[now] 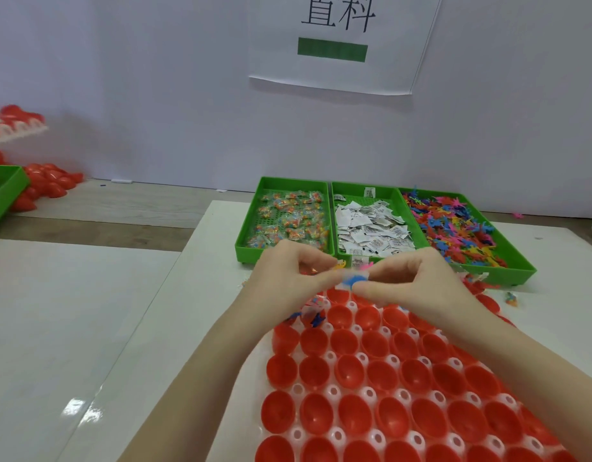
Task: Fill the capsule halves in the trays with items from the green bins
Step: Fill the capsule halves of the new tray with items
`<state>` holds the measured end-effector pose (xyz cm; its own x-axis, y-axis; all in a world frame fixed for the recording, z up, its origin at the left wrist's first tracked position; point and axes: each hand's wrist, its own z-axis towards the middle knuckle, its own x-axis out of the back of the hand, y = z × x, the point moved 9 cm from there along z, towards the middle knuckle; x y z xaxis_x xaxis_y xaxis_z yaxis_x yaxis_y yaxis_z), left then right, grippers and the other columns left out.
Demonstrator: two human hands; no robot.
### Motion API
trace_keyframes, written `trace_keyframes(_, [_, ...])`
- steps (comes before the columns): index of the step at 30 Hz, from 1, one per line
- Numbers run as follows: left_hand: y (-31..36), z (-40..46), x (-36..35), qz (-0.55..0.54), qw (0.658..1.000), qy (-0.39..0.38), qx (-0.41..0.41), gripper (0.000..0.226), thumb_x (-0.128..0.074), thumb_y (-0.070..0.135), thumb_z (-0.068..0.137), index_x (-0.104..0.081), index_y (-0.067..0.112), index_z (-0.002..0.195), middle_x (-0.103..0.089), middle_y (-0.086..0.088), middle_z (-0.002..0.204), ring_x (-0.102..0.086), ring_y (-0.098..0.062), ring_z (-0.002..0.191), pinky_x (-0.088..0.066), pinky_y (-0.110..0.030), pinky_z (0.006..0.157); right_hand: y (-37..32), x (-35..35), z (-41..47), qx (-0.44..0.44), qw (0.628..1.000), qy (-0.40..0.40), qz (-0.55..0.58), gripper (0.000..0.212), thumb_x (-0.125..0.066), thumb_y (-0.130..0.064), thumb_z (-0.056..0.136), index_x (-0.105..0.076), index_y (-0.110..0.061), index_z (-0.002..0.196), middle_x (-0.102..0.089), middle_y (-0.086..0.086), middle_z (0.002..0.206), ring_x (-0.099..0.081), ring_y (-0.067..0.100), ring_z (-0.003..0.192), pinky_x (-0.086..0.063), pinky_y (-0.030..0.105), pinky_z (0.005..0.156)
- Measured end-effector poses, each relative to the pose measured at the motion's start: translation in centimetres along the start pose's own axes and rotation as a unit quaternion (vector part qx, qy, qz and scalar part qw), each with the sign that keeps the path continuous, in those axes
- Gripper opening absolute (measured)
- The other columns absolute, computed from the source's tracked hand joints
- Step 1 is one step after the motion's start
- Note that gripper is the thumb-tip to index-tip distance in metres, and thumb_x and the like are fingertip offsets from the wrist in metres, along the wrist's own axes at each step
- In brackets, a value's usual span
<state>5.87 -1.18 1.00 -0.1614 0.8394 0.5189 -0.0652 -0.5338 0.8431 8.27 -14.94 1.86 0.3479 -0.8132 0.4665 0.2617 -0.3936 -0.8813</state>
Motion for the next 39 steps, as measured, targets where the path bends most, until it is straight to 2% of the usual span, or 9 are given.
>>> trace_keyframes(5, [-1.4,-0.1,-0.7,0.181,0.981,-0.07,-0.008,0.045,-0.071,0.043,0.075,-0.064,0.025,0.116,-0.063,0.01,0.112,-0.055,-0.008,0.103,-0.044,-0.027,0.089,1.1,-1.8,0.8,0.013,0.972,-0.05,-0.228,0.001,-0.076,-0.019,0.072,-0.076,-0.02,0.072,-0.059,-0.011,0.05,-0.051,-0.005,0.045,-0.038,0.009,0.046])
trace_keyframes(10, [-1.9,-0.1,-1.7,0.294,0.949,-0.114,-0.017,0.037,-0.069,0.05,0.074,-0.068,0.03,0.106,-0.064,0.014,0.11,-0.053,-0.01,0.107,-0.038,-0.031,0.088,1.2,-2.9,1.4,0.023,0.947,-0.063,-0.315,0.005,-0.071,-0.02,0.074,-0.075,-0.018,0.077,-0.052,-0.017,0.052,-0.048,-0.003,0.051,-0.034,0.005,0.046])
trace_keyframes(15, [-1.4,0.0,-2.2,0.272,0.954,-0.118,-0.05,0.021,-0.068,0.036,0.08,-0.073,0.023,0.096,-0.055,0.011,0.084,-0.054,-0.01,0.086,-0.041,-0.024,0.073,0.5,-3.9,1.5,0.049,0.915,-0.113,-0.384,0.01,-0.07,-0.023,0.079,-0.075,-0.018,0.087,-0.055,-0.011,0.061,-0.049,0.0,0.059,-0.043,0.015,0.055])
trace_keyframes(18, [-1.0,-0.2,-2.5,0.284,0.949,-0.12,-0.07,0.016,-0.066,0.03,0.082,-0.073,0.017,0.087,-0.065,0.001,0.084,-0.057,-0.017,0.085,-0.049,-0.034,0.073,0.2,-4.7,1.7,0.067,0.885,-0.131,-0.441,0.015,-0.064,-0.016,0.082,-0.074,-0.015,0.092,-0.067,0.002,0.083,-0.061,0.018,0.079,-0.052,0.03,0.067])
trace_keyframes(21, [-0.9,-0.4,-2.7,0.3,0.941,-0.143,-0.067,0.021,-0.068,0.033,0.078,-0.071,0.014,0.086,-0.064,-0.002,0.084,-0.057,-0.02,0.086,-0.05,-0.037,0.074,0.6,-5.7,1.8,0.082,0.868,-0.147,-0.466,0.023,-0.056,-0.005,0.084,-0.073,-0.013,0.098,-0.056,-0.013,0.071,-0.058,0.016,0.085,-0.044,0.026,0.067])
trace_keyframes(25, [-1.3,-0.5,-2.5,0.309,0.936,-0.16,-0.045,0.031,-0.072,0.03,0.076,-0.07,0.02,0.106,-0.065,-0.001,0.104,-0.057,-0.019,0.097,-0.051,-0.036,0.08,0.5,-5.0,1.6,0.105,0.877,-0.097,-0.458,0.014,-0.061,-0.022,0.087,-0.071,-0.018,0.095,-0.058,-0.006,0.087,-0.056,0.018,0.095,-0.046,0.031,0.072])
trace_keyframes(33, [-2.3,0.0,-2.4,0.276,0.946,-0.169,-0.018,0.044,-0.073,0.023,0.078,-0.061,0.02,0.121,-0.066,0.002,0.108,-0.058,-0.012,0.09,-0.05,-0.026,0.078,0.4,-4.6,1.3,0.109,0.883,-0.087,-0.449,0.015,-0.062,-0.035,0.085,-0.07,-0.024,0.093,-0.052,-0.01,0.096,-0.052,0.013,0.097,-0.035,0.025,0.067])
trace_keyframes(37, [-2.4,0.2,-2.0,0.244,0.956,-0.159,-0.024,0.028,-0.073,0.021,0.079,-0.07,0.019,0.107,-0.068,0.008,0.095,-0.057,-0.004,0.079,-0.045,-0.009,0.064,0.4,-4.6,1.3,0.116,0.882,-0.09,-0.447,0.014,-0.06,-0.033,0.087,-0.07,-0.026,0.095,-0.055,-0.011,0.097,-0.052,0.012,0.097,-0.035,0.025,0.065])
trace_keyframes(39, [-2.2,0.2,-1.9,0.243,0.957,-0.154,-0.034,0.018,-0.072,0.022,0.079,-0.074,0.022,0.097,-0.07,0.008,0.092,-0.061,-0.006,0.082,-0.049,-0.015,0.068,0.4,-4.6,1.2,0.12,0.881,-0.091,-0.449,0.014,-0.059,-0.031,0.088,-0.07,-0.026,0.094,-0.056,-0.011,0.096,-0.052,0.011,0.097,-0.037,0.026,0.065])
